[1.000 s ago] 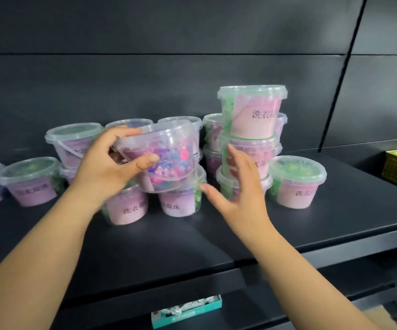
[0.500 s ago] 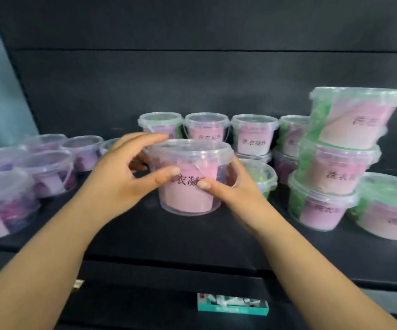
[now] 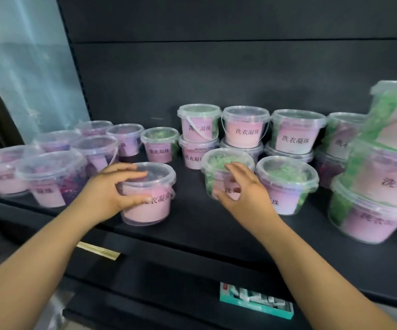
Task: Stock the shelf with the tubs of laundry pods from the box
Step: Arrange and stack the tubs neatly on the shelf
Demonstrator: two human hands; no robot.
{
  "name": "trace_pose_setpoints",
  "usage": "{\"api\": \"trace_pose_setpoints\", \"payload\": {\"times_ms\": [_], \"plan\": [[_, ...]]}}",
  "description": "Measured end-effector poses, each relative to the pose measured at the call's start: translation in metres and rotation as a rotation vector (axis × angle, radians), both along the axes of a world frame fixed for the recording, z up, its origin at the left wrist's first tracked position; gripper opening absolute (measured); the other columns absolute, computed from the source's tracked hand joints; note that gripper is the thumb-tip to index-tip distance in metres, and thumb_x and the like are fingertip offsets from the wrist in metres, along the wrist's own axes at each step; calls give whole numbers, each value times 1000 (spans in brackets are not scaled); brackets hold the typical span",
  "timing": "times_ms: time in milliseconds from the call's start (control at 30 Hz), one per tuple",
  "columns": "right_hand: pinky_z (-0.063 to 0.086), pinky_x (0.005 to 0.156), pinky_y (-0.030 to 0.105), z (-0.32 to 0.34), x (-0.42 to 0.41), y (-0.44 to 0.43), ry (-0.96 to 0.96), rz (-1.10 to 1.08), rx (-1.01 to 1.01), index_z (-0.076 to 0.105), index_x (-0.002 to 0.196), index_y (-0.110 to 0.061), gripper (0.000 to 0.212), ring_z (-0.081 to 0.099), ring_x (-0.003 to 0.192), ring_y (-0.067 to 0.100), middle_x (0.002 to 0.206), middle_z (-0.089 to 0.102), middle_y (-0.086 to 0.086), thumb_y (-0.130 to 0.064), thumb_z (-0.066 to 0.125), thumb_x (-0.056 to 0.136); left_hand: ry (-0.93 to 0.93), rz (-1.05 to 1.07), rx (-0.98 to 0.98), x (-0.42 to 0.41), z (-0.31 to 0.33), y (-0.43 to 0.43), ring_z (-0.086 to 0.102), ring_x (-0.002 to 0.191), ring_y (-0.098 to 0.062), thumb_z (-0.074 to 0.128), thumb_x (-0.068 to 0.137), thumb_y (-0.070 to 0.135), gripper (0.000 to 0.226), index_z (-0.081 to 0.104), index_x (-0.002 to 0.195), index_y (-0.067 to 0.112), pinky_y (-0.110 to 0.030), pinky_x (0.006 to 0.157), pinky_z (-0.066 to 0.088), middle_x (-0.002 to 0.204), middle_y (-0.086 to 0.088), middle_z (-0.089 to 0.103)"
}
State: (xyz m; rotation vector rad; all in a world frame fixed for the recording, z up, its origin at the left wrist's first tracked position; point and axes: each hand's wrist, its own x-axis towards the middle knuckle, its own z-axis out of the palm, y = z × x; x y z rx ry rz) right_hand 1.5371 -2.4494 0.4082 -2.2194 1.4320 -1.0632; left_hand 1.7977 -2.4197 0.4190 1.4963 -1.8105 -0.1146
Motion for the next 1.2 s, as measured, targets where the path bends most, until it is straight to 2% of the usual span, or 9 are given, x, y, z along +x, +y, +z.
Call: {"api": "trace_pose_setpoints", "payload": {"times_ms": [133,200,333,467,700,967,1033,1133,1200], "plan": [[18,109,22,-9,-3,-16,267,-143,-51,25,145,-15,65,26,139,20,154,21,2,-32,55,89,-78,-50,38,7,2,-10,47,116,-10,83,43,51,62,54,95,65,-15,101,22,117,13,53],[27,108,29,-13,-2,-21,354,-209,-75,33,142,-13,61,36,133,26,151,30,4,-32,56,89,-191,-37,123,15,2,-18,38,128,-15,78,46,57,76,57,116,39,-15,105,17,134,1,49],[56,71,44,-14,5,-20,404,-348,-323,70,97,-4,44,67,83,36,98,71,12,-33,62,65,-467,13,309,23,11,-33,17,142,-22,56,46,82,105,41,136,30,-32,114,14,150,3,32],[55,72,45,-10,19,-22,543,-331,-311,70,91,-3,45,69,87,32,93,72,14,-36,65,61,-483,40,266,23,24,-51,43,124,-24,54,70,67,72,51,126,22,-30,101,32,134,-5,50],[55,58,30,-7,29,-21,467,-322,-333,71,79,-7,20,68,65,26,71,70,8,-20,64,66,-585,10,349,42,30,-79,52,108,-25,48,86,53,54,52,123,16,-30,91,40,127,-7,56],[57,67,35,8,52,-18,350,-332,-362,74,83,-8,23,70,76,26,85,73,7,-23,66,67,-590,-20,248,49,28,-68,50,115,-20,47,85,56,57,46,126,17,-29,92,40,131,-1,51],[51,80,26,28,70,-25,274,-265,-334,72,95,-6,27,68,92,25,101,71,8,-24,67,76,-593,-16,235,48,31,-66,50,115,-19,46,85,56,56,45,125,17,-29,93,40,131,0,50],[33,91,16,60,101,-52,228,-157,-96,62,119,-10,38,55,117,20,127,60,3,-29,62,86,-539,-23,282,51,33,-55,48,115,-17,49,84,55,56,44,127,19,-28,93,38,132,3,48],[35,83,18,73,124,-83,219,-81,62,60,120,-14,39,56,110,17,123,61,2,-35,60,87,-519,-37,283,55,35,-47,51,109,-15,53,82,54,51,49,120,22,-27,93,41,126,5,52]]}}
